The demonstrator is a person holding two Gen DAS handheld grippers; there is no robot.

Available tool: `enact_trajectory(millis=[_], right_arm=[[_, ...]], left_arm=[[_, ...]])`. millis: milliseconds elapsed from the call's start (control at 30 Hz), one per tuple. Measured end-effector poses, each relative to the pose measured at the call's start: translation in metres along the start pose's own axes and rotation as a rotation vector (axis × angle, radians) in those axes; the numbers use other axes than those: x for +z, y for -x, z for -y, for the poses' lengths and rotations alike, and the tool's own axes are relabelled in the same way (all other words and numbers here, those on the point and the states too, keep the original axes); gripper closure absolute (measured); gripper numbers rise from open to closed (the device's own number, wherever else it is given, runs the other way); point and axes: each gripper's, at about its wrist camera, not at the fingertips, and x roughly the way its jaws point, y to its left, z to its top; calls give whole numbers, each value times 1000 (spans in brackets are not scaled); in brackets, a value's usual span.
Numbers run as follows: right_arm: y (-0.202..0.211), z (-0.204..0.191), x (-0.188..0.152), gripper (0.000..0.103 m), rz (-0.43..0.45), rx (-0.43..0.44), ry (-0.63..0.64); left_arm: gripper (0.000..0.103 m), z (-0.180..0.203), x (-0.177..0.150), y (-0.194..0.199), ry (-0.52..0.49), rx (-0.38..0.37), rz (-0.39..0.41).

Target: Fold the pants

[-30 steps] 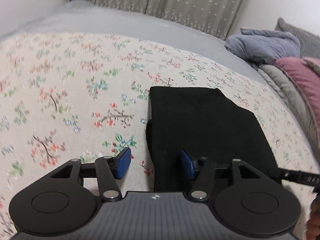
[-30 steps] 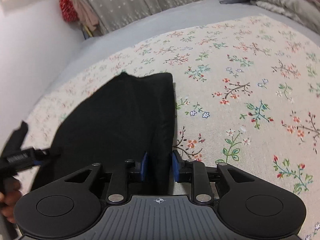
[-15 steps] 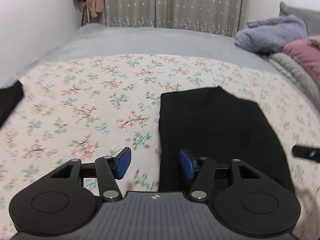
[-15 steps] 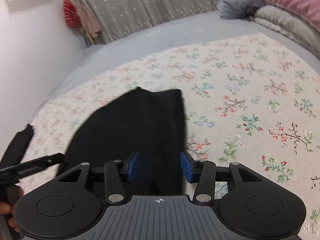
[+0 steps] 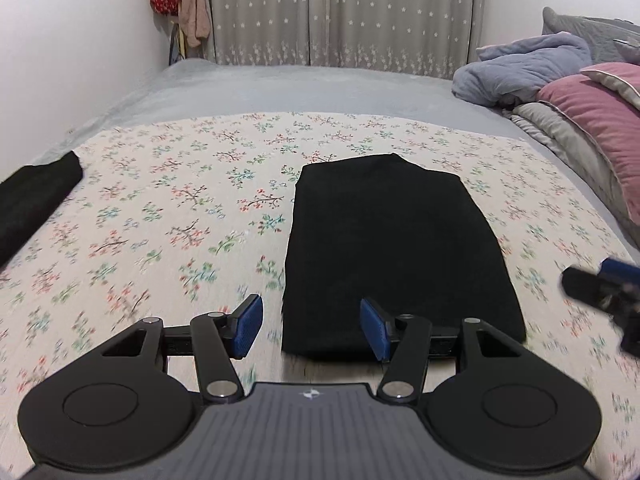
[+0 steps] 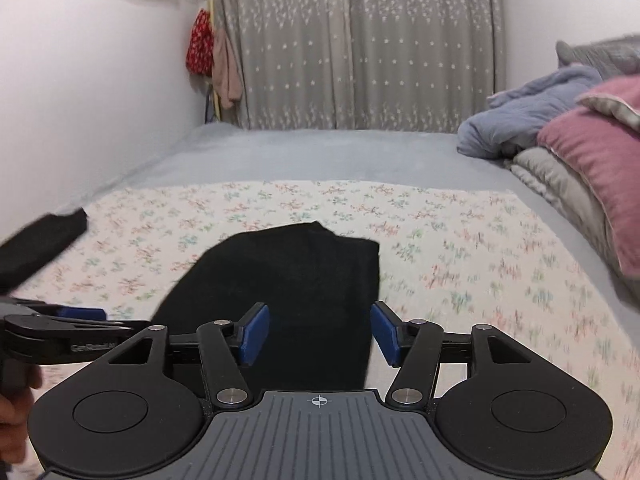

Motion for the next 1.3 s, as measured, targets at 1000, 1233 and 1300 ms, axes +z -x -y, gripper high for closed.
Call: enact_trajectory(millis=[1000,1233,1300], right_arm=[[77,-47,-96,17,-2,-14,-4],[74,-46,-97,8,-2,-22,-21],[74,-48,-98,3,3,-27,-4]], left_arm=[[9,-16,-89,57,-24,-4,35],[0,-16,-93,57,-21,6,40],[0,-16,-93,57,-16,4,42]])
